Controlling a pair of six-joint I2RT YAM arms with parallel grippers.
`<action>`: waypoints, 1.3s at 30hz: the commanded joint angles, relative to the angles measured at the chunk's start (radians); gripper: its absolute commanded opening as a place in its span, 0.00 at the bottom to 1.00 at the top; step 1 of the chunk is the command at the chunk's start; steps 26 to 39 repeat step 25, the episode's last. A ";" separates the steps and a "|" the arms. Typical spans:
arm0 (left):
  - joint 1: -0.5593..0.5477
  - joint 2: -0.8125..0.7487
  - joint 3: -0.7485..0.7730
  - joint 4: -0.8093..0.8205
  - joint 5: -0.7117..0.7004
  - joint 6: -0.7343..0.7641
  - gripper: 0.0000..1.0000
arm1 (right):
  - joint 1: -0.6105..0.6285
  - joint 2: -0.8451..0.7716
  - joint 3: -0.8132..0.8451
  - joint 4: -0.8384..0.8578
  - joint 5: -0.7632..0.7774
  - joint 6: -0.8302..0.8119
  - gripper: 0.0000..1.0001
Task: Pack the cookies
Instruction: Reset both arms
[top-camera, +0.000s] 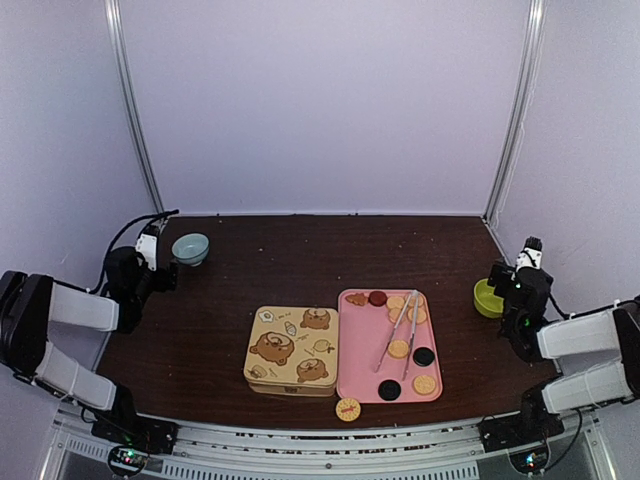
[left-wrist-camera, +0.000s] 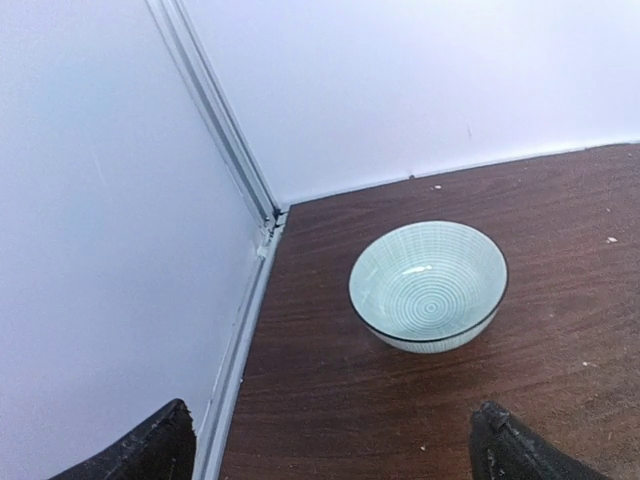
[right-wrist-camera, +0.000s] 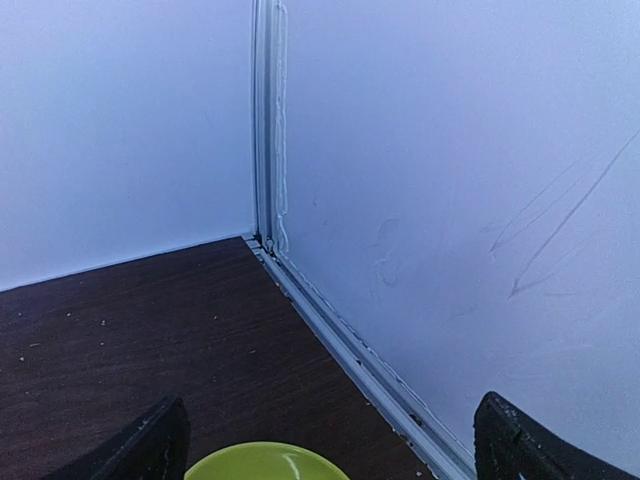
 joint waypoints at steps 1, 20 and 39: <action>0.056 0.025 -0.048 0.235 -0.024 -0.083 0.98 | -0.030 0.092 0.043 0.131 -0.121 -0.019 1.00; 0.072 0.059 -0.068 0.301 0.053 -0.074 0.98 | -0.139 0.163 0.046 0.187 -0.422 -0.015 1.00; 0.076 0.056 -0.070 0.301 0.062 -0.073 0.98 | -0.139 0.163 0.047 0.187 -0.422 -0.015 1.00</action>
